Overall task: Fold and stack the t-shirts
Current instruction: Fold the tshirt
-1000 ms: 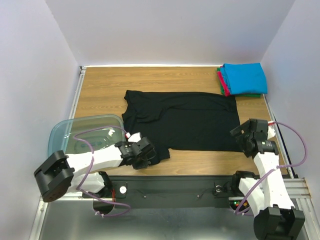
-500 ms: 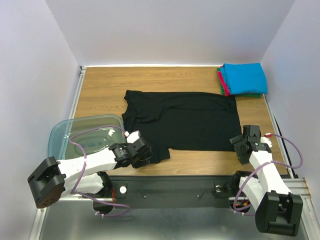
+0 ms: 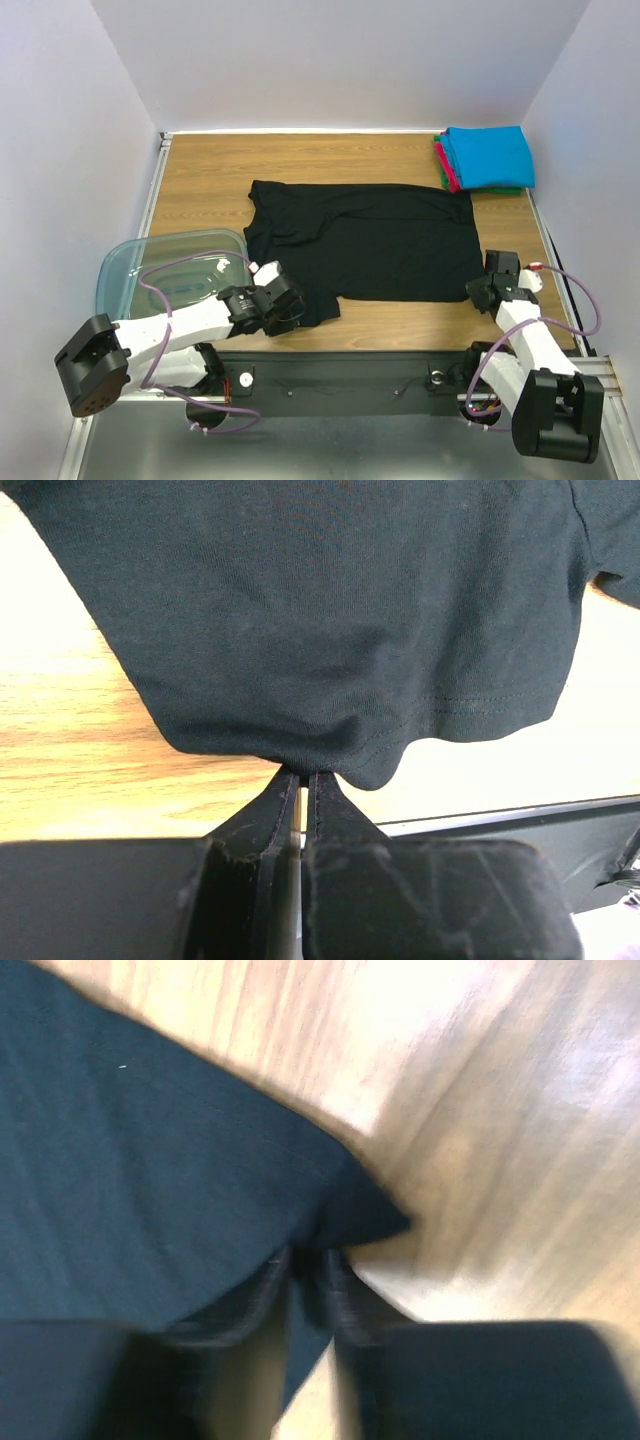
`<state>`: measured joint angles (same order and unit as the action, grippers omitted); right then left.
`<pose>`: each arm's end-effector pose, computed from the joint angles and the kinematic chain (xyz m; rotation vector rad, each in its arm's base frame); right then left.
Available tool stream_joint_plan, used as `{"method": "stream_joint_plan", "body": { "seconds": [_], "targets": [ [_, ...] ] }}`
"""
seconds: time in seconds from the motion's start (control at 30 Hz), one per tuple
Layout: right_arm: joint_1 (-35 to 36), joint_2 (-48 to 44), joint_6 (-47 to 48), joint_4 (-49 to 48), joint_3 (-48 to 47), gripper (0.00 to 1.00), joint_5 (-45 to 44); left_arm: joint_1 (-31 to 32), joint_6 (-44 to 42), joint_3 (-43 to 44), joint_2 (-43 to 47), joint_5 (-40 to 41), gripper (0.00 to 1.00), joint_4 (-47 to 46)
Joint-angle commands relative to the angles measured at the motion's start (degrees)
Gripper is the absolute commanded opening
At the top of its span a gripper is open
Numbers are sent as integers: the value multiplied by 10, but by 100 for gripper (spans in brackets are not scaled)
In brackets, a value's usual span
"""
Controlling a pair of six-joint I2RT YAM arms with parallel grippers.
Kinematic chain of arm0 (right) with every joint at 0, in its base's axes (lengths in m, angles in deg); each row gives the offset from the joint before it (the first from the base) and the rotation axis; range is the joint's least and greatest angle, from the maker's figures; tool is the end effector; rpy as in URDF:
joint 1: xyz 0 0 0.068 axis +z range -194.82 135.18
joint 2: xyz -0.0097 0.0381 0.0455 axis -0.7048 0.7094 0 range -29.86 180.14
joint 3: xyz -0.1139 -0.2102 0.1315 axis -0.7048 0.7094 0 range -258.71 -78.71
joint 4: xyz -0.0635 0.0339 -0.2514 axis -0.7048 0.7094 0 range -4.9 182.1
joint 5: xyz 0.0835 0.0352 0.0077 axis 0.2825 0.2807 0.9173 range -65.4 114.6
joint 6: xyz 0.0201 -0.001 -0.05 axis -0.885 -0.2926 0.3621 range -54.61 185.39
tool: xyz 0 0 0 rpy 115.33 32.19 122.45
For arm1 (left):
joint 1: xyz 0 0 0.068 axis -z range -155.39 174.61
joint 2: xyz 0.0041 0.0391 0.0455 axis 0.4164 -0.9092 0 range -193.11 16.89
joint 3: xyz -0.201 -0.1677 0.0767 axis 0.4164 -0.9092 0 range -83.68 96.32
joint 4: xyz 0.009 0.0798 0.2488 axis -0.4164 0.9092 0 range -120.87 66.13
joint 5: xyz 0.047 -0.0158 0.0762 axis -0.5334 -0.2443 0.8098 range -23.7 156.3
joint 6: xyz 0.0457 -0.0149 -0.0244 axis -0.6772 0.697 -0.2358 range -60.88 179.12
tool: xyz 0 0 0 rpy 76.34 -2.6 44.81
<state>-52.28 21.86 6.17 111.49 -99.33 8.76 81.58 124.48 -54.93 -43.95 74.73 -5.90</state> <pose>0.1529 -0.0300 0.1543 1.4675 2.0451 0.0054 0.1080 -0.1567 0.1731 -0.2539 2.6648 -0.5980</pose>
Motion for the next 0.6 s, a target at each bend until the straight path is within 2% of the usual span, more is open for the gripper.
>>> {"method": "stream_joint_plan", "body": {
  "seconds": [0.0,0.03,0.07,0.33,0.47,0.57],
  "targets": [
    [-1,-13,9,-30,21,6,33,-1,9,4,31,2,0,22],
    [-1,-26,5,-24,28,1,35,-1,13,-2,39,-6,0,23],
    [-1,-55,0,-17,30,0,40,-1,16,-5,48,-11,0,27],
    [-1,-180,-65,146,-9,0,-7,3,28,-22,150,-35,0,62],
    [-1,-226,-85,165,-16,0,9,3,27,-33,168,-55,0,55],
    [-1,-227,-77,165,-23,0,18,3,19,-27,165,-58,0,41]
  ]
}}
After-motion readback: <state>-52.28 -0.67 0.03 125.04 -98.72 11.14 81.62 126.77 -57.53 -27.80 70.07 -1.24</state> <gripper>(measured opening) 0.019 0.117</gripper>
